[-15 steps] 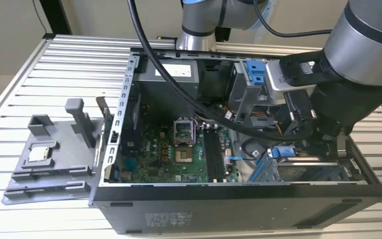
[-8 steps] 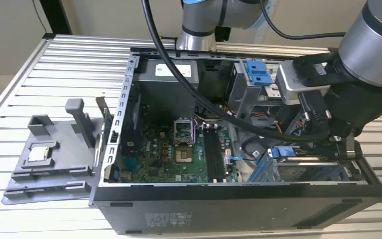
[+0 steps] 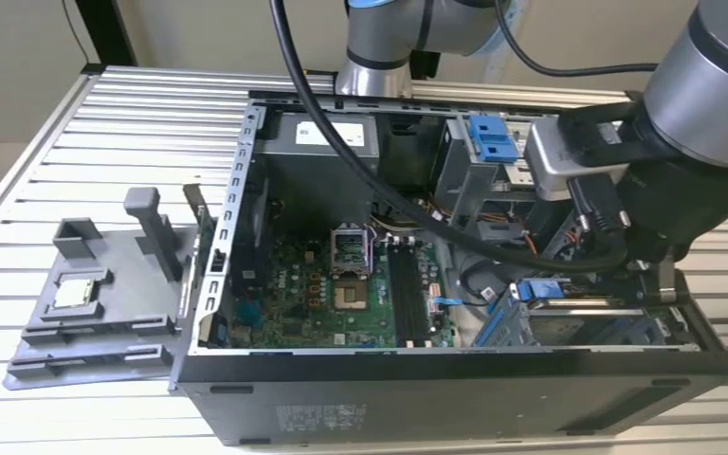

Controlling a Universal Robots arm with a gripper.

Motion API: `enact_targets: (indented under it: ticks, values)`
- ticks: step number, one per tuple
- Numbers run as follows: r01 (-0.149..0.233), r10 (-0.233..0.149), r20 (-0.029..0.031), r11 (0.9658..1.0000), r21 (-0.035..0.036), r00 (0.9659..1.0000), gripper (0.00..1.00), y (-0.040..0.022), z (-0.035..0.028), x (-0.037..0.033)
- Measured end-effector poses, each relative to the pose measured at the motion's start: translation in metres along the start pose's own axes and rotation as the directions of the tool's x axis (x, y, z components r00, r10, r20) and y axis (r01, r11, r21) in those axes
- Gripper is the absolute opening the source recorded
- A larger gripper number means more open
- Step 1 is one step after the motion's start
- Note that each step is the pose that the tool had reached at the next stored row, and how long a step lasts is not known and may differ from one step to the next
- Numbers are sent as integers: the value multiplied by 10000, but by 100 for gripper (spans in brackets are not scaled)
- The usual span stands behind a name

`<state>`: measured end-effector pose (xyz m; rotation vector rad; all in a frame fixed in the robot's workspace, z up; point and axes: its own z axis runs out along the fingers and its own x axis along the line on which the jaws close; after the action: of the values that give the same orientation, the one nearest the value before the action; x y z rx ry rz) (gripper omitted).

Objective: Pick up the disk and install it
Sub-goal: 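Insert the second disk wire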

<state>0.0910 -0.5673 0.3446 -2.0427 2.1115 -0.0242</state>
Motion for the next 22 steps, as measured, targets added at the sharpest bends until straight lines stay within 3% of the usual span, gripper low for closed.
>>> enact_targets:
  ticks: [6, 12, 22]
  values:
    - [-6, 6, 40, 10000, -1, 10000, 0, 4, 21, 3]
    - [-36, 36, 158, 10000, -2, 9999, 0, 7, 42, 5]
    - [-277, 276, 132, 9996, 30, 9995, 0, -1, 57, 7]
